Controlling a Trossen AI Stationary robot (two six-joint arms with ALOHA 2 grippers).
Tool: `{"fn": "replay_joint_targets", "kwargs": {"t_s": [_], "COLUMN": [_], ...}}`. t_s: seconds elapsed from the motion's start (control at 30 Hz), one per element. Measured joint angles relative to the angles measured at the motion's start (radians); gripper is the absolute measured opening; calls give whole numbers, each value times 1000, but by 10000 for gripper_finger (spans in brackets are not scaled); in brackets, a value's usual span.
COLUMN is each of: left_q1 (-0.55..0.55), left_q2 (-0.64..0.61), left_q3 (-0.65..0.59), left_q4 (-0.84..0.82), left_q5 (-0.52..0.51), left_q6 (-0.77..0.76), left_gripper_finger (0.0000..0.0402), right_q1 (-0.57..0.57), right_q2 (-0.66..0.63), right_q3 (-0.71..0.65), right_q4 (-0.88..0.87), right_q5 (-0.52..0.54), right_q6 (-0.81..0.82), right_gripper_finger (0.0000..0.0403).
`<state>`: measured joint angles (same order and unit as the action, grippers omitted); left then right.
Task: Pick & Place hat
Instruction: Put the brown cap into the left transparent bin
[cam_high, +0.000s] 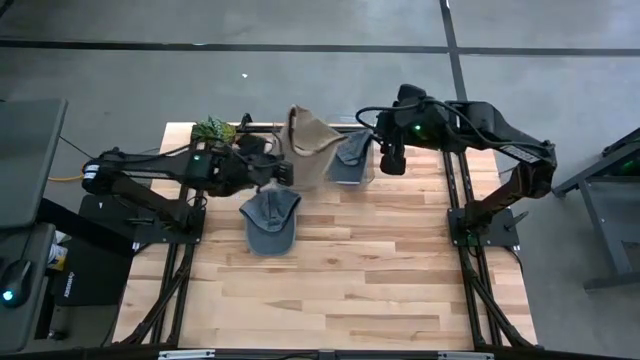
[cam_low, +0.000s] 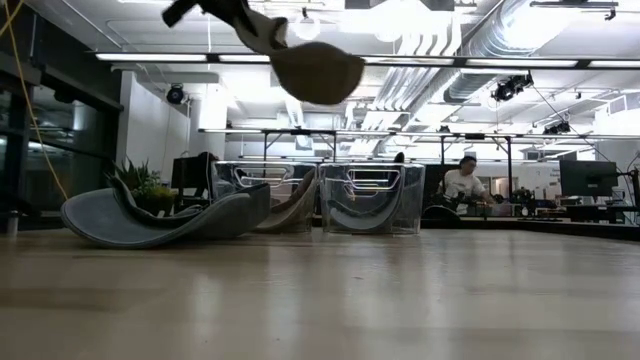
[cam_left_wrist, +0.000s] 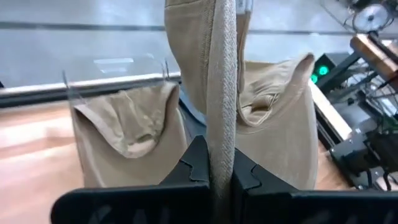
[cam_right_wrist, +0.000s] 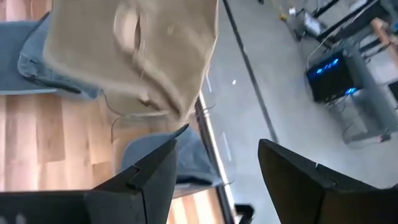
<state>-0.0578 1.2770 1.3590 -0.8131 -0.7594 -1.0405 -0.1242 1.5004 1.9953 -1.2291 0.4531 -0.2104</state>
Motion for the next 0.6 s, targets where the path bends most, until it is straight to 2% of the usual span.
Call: {"fn": "replay_joint_targets", "kwargs": {"t_s": [0.13,0.33,0.5,0.6], "left_q1": [0,0,6,45], "left_q2": [-51,-109,-128,-163], "left_q3": [0,2,-19,-105], "left_q4": [-29,-28,-16,12], "left_q5": [-44,-164,-227,-167], "left_q6": [2,-16,-31,-57], "left_gripper_finger": [0,0,0,0], "right_q1": [0,0,3,3], "right_q2": [0,0,-51,-109], "right_q3": [0,-21,-207,-363], "right_q4": [-36,-77,-19,67], "right_q5": [-23,-168,-222,-229], "right_q6": [55,228,299,344], "right_gripper_finger": [218,216,216,216]}}
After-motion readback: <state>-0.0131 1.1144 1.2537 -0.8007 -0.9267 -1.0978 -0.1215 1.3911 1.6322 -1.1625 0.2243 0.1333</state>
